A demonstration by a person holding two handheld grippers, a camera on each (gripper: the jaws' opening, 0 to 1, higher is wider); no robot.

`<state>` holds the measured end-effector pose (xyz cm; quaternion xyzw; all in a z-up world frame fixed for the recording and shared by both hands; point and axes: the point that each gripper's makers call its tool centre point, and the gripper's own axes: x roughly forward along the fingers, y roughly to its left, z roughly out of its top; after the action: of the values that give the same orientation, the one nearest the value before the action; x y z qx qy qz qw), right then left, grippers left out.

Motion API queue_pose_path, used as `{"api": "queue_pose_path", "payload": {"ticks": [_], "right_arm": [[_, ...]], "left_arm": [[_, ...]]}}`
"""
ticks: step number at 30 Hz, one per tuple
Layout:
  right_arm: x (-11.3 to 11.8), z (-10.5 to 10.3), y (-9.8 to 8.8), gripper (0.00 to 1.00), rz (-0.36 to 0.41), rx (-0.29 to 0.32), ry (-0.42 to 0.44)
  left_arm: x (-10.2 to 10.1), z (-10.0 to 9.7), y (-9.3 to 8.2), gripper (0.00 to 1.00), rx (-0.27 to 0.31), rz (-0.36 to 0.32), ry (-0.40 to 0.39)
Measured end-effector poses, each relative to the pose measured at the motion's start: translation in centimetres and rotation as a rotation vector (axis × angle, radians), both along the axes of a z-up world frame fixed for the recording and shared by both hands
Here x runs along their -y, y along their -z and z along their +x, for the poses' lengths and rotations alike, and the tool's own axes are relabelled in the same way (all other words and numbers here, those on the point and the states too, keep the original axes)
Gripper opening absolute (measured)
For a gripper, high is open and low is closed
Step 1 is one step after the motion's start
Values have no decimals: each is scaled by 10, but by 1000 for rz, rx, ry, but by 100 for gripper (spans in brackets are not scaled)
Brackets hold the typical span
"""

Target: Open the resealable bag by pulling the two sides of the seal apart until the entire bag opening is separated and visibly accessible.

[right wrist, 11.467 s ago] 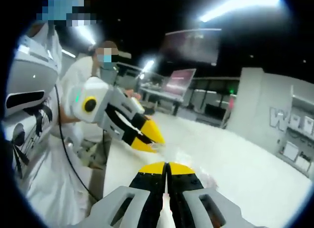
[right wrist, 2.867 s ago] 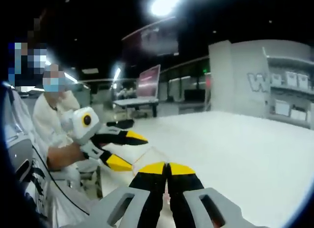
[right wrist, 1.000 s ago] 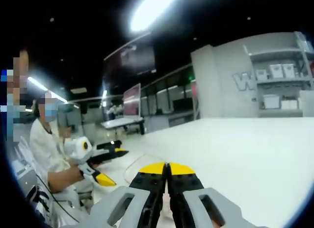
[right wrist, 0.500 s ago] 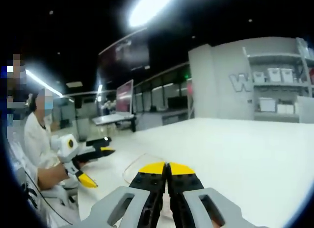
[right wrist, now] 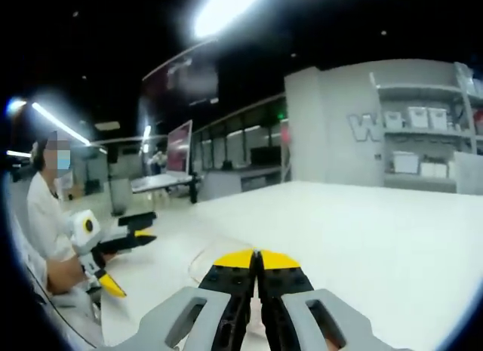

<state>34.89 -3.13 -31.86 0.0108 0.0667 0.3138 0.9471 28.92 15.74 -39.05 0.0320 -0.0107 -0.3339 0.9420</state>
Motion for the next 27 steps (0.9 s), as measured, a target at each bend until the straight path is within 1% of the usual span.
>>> {"api": "queue_pose_path", "payload": {"ticks": [8, 15, 27], "right_arm": [[7, 27, 1, 0, -4, -16, 38], [13, 49, 0, 0, -18, -12, 72], [16, 82, 2, 0, -22, -29, 106]], "left_arm": [[0, 0, -1, 100, 5, 1, 0], [0, 0, 0, 100, 7, 0, -1], [1, -1, 1, 100, 15, 5, -5]]}}
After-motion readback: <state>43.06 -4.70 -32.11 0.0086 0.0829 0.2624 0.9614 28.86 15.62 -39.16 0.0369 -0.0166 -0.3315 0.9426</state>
